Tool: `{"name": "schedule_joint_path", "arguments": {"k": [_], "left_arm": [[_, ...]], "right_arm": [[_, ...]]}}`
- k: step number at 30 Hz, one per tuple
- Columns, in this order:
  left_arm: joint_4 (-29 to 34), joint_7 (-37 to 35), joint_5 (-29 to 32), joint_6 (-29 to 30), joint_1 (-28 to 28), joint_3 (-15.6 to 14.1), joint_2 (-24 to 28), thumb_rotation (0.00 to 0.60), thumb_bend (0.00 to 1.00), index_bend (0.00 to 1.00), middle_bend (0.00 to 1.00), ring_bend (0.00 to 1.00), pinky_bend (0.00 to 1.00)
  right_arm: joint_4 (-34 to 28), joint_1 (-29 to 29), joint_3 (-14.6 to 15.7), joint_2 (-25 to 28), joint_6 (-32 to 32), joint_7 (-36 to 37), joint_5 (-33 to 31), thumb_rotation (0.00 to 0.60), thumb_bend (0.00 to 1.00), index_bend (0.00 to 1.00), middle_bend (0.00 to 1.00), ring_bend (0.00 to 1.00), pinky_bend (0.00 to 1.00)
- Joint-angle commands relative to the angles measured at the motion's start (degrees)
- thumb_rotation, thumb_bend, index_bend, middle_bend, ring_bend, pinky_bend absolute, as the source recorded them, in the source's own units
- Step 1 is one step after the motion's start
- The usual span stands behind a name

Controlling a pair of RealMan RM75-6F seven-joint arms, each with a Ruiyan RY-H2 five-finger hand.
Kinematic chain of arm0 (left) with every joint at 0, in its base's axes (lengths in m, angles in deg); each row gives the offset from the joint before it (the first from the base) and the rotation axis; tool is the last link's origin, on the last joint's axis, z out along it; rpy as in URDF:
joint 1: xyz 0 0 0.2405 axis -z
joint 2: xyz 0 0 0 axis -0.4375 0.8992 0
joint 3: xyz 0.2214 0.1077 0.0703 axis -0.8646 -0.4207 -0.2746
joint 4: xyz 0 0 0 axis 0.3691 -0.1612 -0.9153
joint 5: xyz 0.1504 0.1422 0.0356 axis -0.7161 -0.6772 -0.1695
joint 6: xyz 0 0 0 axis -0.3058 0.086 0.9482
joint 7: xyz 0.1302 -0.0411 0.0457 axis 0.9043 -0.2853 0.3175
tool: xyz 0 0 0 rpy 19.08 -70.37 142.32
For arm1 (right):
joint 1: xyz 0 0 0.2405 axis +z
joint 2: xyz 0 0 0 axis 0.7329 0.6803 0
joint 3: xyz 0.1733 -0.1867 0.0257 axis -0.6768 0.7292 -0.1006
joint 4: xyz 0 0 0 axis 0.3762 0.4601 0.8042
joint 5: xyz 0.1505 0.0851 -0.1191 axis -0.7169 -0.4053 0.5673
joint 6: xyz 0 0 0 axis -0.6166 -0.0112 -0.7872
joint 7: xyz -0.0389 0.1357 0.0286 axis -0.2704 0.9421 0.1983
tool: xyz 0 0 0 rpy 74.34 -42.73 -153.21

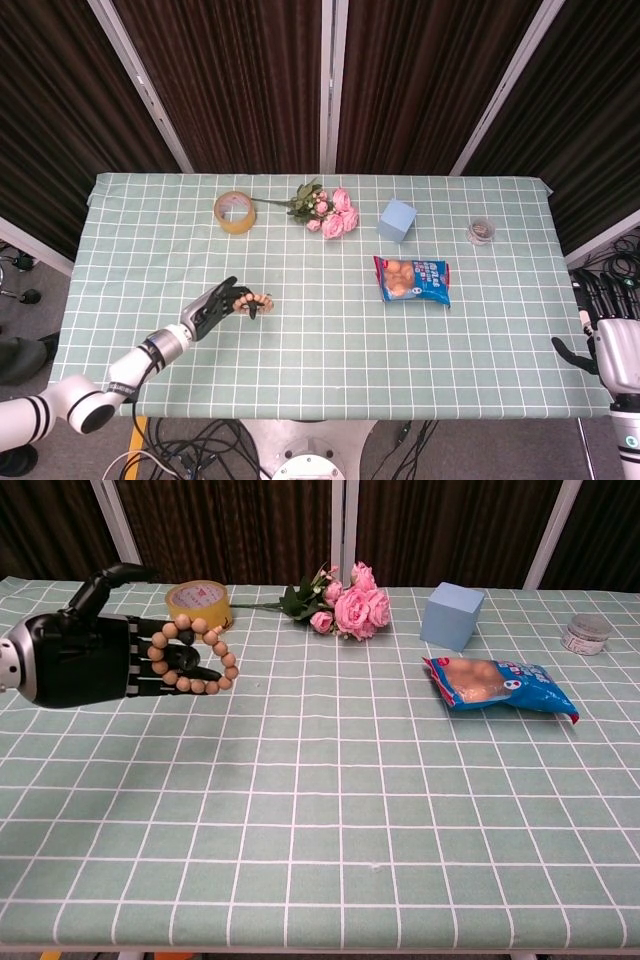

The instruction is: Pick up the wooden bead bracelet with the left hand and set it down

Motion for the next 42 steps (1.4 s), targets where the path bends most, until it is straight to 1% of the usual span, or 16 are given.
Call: {"name": "schedule_joint_path", "arguments": {"k": [1, 2, 5, 8, 11, 13, 15, 16, 18, 21, 30, 32, 34, 36, 38, 42], "left_arm": [[0.0, 0.6, 3.0, 0.4, -0.8, 0.9, -0.7, 0.052, 0.24, 0.52, 0.59, 0.26, 0.09], [0.3, 0.4, 4.4, -0.2, -0.8, 1.3, -0.6, 0.072, 0.24, 0.52, 0.59, 0.26, 0.09], [1.9, -1.8, 9.6, -3.5, -0.9, 2.9, 0.2, 0.224, 0.26, 0.52, 0.60, 0.26, 0.09], [2.6, -3.3, 12.1, -6.4, -0.8, 4.3, 1.1, 0.307, 0.30, 0.52, 0.61, 0.26, 0.09], [2.1, -1.6, 12.1, -6.1, -1.5, 4.8, 0.9, 0.345, 0.31, 0.52, 0.61, 0.26, 0.09], [1.8, -1.3, 13.3, -6.3, -1.9, 5.5, 0.5, 0.465, 0.33, 0.52, 0.62, 0.26, 0.08], [1.2, 0.3, 14.1, -5.9, -2.4, 6.1, 0.0, 0.547, 0.34, 0.54, 0.63, 0.26, 0.08], [1.1, 1.3, 14.5, -5.5, -2.6, 6.2, -0.2, 0.576, 0.36, 0.55, 0.63, 0.26, 0.08], [1.1, 3.9, 15.5, -4.4, -3.2, 6.5, -0.7, 0.600, 0.41, 0.56, 0.64, 0.26, 0.08], [1.6, 7.1, 16.7, -3.2, -4.0, 7.1, -1.0, 0.600, 0.47, 0.57, 0.65, 0.27, 0.08], [2.6, 13.4, 18.1, -1.2, -5.8, 8.8, -2.0, 0.595, 0.48, 0.59, 0.67, 0.28, 0.08], [2.8, 14.1, 17.6, -0.9, -6.1, 9.0, -2.2, 0.539, 0.48, 0.59, 0.67, 0.28, 0.08], [2.8, 15.2, 16.7, -0.4, -6.5, 9.1, -2.5, 0.431, 0.47, 0.59, 0.67, 0.28, 0.08], [2.5, 16.1, 16.1, -0.1, -6.7, 9.1, -2.9, 0.361, 0.47, 0.59, 0.67, 0.28, 0.08], [2.1, 17.0, 15.6, 0.1, -6.9, 9.1, -3.2, 0.321, 0.45, 0.59, 0.67, 0.28, 0.08], [1.5, 19.8, 15.4, 1.1, -7.2, 9.0, -4.0, 0.300, 0.43, 0.60, 0.68, 0.29, 0.08]], "right_arm": [[-0.1, -0.1, 0.0, 0.2, -0.1, 0.1, 0.1, 0.600, 0.07, 0.00, 0.08, 0.00, 0.00], [-0.2, -0.1, 0.0, 0.2, -0.2, 0.1, 0.1, 0.600, 0.07, 0.00, 0.08, 0.00, 0.00], [-0.3, -0.2, 0.0, 0.5, -0.6, 0.2, 0.3, 0.600, 0.07, 0.00, 0.08, 0.00, 0.00], [-0.3, -0.4, -0.1, 0.8, -1.1, 0.2, 0.5, 0.600, 0.07, 0.00, 0.08, 0.00, 0.00], [-0.3, -0.6, -0.1, 0.9, -1.4, 0.3, 0.6, 0.600, 0.07, 0.00, 0.08, 0.00, 0.00], [-0.3, -0.6, 0.0, 0.9, -1.3, 0.5, 0.6, 0.600, 0.07, 0.00, 0.08, 0.00, 0.00], [-0.2, -0.6, 0.0, 0.9, -1.3, 0.6, 0.8, 0.600, 0.07, 0.00, 0.08, 0.00, 0.00], [-0.2, -0.7, 0.1, 0.9, -1.4, 0.6, 0.9, 0.600, 0.07, 0.00, 0.08, 0.00, 0.00], [-0.3, -0.8, 0.1, 1.0, -1.6, 0.7, 1.0, 0.600, 0.07, 0.00, 0.08, 0.00, 0.00], [-0.3, -0.9, 0.0, 1.0, -1.9, 0.8, 1.0, 0.600, 0.07, 0.00, 0.08, 0.00, 0.00], [-0.5, -0.8, 0.1, 0.9, -1.7, 0.4, 1.2, 0.600, 0.07, 0.00, 0.09, 0.00, 0.00], [-0.6, -0.8, 0.1, 1.0, -1.6, 0.2, 1.2, 0.600, 0.07, 0.00, 0.09, 0.00, 0.00], [-0.7, -0.7, 0.1, 1.0, -1.5, 0.1, 1.2, 0.600, 0.07, 0.00, 0.09, 0.00, 0.00], [-0.8, -0.7, 0.0, 1.1, -1.5, 0.1, 1.1, 0.600, 0.07, 0.00, 0.09, 0.00, 0.00], [-0.8, -0.7, 0.0, 1.1, -1.5, 0.0, 1.2, 0.600, 0.07, 0.00, 0.09, 0.00, 0.00], [-1.0, -0.8, 0.0, 1.2, -1.7, -0.2, 1.2, 0.600, 0.07, 0.00, 0.09, 0.00, 0.00]]}}
